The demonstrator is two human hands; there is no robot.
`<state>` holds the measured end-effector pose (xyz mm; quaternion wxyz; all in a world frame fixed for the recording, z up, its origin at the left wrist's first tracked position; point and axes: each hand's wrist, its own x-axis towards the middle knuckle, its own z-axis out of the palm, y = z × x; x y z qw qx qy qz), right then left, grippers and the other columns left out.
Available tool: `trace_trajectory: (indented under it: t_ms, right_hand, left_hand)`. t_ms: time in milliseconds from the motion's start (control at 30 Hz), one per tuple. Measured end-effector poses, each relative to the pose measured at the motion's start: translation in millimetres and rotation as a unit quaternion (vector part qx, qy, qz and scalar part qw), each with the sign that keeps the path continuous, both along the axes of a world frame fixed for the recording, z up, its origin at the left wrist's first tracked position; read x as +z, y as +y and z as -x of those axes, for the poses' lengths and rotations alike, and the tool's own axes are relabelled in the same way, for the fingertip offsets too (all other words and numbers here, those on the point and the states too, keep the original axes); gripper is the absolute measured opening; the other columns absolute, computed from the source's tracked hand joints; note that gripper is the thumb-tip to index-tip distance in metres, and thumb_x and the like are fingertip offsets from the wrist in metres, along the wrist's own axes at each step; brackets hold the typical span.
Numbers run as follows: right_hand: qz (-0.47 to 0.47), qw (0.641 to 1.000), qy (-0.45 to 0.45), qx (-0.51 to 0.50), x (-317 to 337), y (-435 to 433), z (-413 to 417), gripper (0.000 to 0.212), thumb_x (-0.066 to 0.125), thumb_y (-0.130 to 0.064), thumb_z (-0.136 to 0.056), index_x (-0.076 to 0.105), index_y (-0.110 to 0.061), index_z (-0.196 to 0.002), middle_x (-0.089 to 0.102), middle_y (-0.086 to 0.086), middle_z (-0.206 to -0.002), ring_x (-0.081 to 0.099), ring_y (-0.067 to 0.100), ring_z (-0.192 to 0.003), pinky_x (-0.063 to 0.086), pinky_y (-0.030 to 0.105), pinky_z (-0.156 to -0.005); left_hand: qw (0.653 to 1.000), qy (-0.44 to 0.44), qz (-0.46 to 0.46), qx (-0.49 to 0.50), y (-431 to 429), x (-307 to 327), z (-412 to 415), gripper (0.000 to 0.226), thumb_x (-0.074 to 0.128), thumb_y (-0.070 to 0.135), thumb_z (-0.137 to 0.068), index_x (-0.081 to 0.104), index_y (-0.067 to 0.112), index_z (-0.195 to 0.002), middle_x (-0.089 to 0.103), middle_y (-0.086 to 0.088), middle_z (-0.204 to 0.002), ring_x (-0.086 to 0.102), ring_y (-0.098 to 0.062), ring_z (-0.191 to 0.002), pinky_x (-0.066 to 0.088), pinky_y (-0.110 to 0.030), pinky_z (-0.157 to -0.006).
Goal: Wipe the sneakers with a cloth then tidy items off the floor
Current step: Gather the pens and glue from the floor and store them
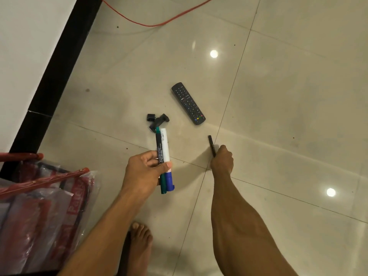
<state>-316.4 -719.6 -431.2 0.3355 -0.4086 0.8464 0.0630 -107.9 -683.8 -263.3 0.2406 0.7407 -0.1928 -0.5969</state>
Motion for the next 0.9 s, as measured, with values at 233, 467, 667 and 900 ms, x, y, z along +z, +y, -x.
trace_trajectory:
  t_ms: [233, 467, 667, 900]
  right_hand:
    - [0.031, 0.955, -0.205, -0.214, 19.0, 1.1, -22.5, 0.026, 0.066, 0.005, -0.073, 0.072, -0.005, -0.096, 0.067, 0.011, -0.076, 0.063, 0.026, -0.061, 0.059, 0.037, -0.067]
    - [0.019, 0.900, -0.404, -0.165, 75.1, -5.5, -56.2, 0.005, 0.071, -0.009, -0.086, 0.071, -0.003, -0.087, 0.070, 0.016, -0.081, 0.065, 0.022, -0.070, 0.059, 0.036, -0.073]
    - [0.002, 0.865, -0.499, -0.054, 150.4, -12.2, -103.2, 0.015, 0.073, -0.004, -0.083, 0.071, -0.001, -0.099, 0.071, 0.016, -0.081, 0.066, 0.023, -0.070, 0.060, 0.037, -0.073]
    - [0.055, 0.841, -0.535, 0.062, 242.8, -3.4, -134.0, 0.019, 0.072, -0.003, -0.084, 0.070, -0.012, -0.100, 0.075, 0.008, -0.081, 0.073, 0.021, -0.073, 0.057, 0.028, -0.061]
  left_hand:
    - [1.000, -0.011, 0.005, 0.026, -3.0, 0.9, -5.5, 0.027, 0.072, 0.002, -0.082, 0.066, 0.008, -0.108, 0.074, -0.005, -0.092, 0.071, -0.024, -0.084, 0.060, -0.043, -0.075]
    - [0.999, -0.037, 0.023, 0.031, -4.9, 11.4, -18.5, 0.022, 0.074, 0.005, -0.081, 0.065, 0.014, -0.099, 0.073, -0.005, -0.098, 0.070, -0.022, -0.088, 0.057, -0.046, -0.084]
    - [0.993, -0.090, 0.048, 0.065, -0.9, 40.2, -39.7, 0.019, 0.076, 0.007, -0.081, 0.064, 0.022, -0.082, 0.072, -0.006, -0.085, 0.070, -0.028, -0.084, 0.058, -0.046, -0.080]
    - [0.980, -0.132, 0.107, 0.107, 4.6, 102.7, -50.5, 0.024, 0.076, 0.010, -0.081, 0.067, 0.012, -0.103, 0.071, -0.002, -0.086, 0.070, -0.015, -0.076, 0.058, -0.027, -0.066]
